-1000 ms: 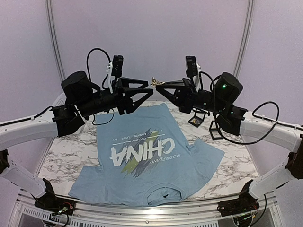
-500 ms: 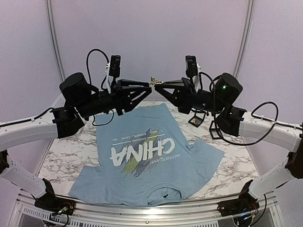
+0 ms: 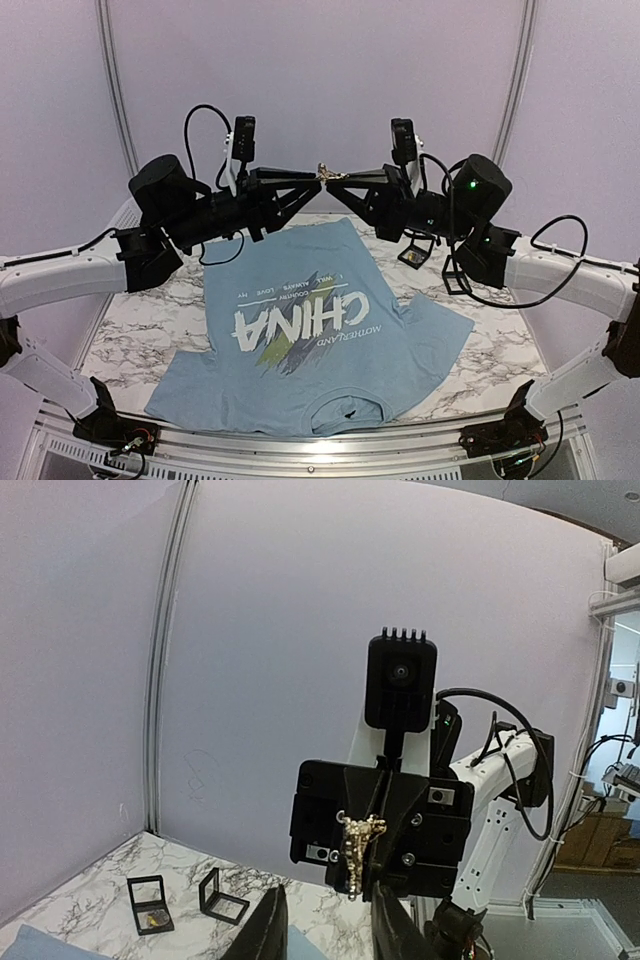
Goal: Pin the brooch onto the clothing
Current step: Pass from the right arm to the left
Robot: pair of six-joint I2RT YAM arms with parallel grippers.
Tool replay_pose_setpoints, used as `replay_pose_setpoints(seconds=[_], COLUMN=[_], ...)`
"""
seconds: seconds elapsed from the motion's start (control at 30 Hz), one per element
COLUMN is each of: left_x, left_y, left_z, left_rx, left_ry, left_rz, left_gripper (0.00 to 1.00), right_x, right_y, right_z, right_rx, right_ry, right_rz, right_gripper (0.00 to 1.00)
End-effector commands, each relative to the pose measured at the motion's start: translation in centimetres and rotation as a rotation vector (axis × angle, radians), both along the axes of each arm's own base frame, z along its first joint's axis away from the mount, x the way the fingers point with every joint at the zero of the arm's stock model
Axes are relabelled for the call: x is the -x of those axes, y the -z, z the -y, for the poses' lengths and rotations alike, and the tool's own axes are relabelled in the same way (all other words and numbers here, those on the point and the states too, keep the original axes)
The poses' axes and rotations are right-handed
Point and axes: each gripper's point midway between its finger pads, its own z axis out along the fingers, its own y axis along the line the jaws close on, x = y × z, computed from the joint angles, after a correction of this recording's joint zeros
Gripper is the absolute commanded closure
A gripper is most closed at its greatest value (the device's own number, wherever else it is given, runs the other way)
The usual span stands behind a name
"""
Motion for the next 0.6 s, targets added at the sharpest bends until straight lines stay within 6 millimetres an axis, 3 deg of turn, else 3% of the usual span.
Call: replay_pose_setpoints(seconds=[0.0, 0.17, 0.37, 0.57], left_x=[0.12, 0.13, 0.37, 0.46], left_y=[-1.74, -1.92, -2.33, -2.44], left_z=[0.23, 0.62, 0.6, 0.58], left_rx=[0.045, 0.047, 0.054, 0.059], left_ry=[0.014, 0.025, 0.029, 0.03], left_rz=[0.028, 0.029, 0.049, 0.055], left_gripper=[0.72, 0.79, 0.81, 0.98], right_x=[0.41, 0.33, 0.23, 0.14], right_y=[-0.82, -0.6, -0.42, -0.21], right_z=[-0.03, -0.14, -0.13, -0.21], right_rx=[-0.012, -0.007, 0.0, 0.004], right_ry=[0.001, 0.0, 0.005, 0.007], right_rz=[0.021, 0.018, 0.017, 0.014], right_gripper=[1.0, 1.0, 1.0, 1.0])
